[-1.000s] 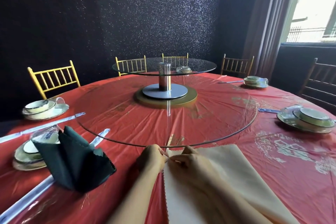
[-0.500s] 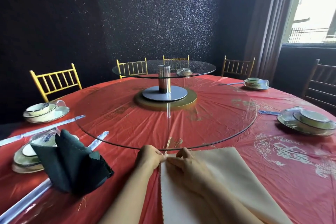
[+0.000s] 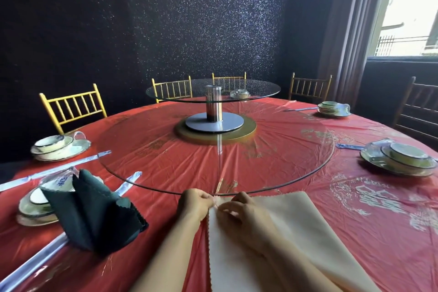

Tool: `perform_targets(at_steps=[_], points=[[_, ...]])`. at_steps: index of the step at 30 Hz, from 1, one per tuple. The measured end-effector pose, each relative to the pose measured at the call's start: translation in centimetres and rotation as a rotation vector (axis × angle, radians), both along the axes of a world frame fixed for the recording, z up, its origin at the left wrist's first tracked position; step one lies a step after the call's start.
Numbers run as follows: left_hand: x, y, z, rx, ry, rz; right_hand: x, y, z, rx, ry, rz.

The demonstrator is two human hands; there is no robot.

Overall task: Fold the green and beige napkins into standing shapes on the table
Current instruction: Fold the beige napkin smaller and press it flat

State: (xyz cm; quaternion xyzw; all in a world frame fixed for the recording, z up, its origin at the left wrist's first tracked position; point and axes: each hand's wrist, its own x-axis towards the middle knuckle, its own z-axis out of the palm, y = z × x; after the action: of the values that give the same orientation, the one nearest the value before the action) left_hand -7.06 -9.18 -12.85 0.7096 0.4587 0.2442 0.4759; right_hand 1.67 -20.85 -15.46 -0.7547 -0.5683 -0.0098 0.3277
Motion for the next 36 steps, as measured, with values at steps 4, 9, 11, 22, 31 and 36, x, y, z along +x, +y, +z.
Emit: perform_targets(at_steps=[4,9,11,22,31,36], points=[[-0.7,-0.2,0.9,-0.1,-0.169,-0.055,-0.4,-0.1,0.8,0.145,0.139,-0.068],[-1.7,-0.9,2.3,-0.307,-0.343,-0.097,-1.0,-0.3,2.5,0.223,0.107,-0.068],[-1.9,-1.3,3.0,-0.362,-0.407,-0.134,-1.2,-0.5,3.2,0.26,0.086,-0.06],[-2.0,-4.0,10.1,-0.285,-0.607,-0.279,-2.3,-2.1,11.9,0.439,-0.116,-0.205],[-1.7,-5.5,16.5,-0.261,-0.722,-0.216,-3.4,-2.9,19.8,0.237,-0.286,-0.221],[-1.0,-5.3,18.1,-0.248,-0.744,-0.133,-4.1,-3.9,23.7,0.162,-0.319,-0.222]])
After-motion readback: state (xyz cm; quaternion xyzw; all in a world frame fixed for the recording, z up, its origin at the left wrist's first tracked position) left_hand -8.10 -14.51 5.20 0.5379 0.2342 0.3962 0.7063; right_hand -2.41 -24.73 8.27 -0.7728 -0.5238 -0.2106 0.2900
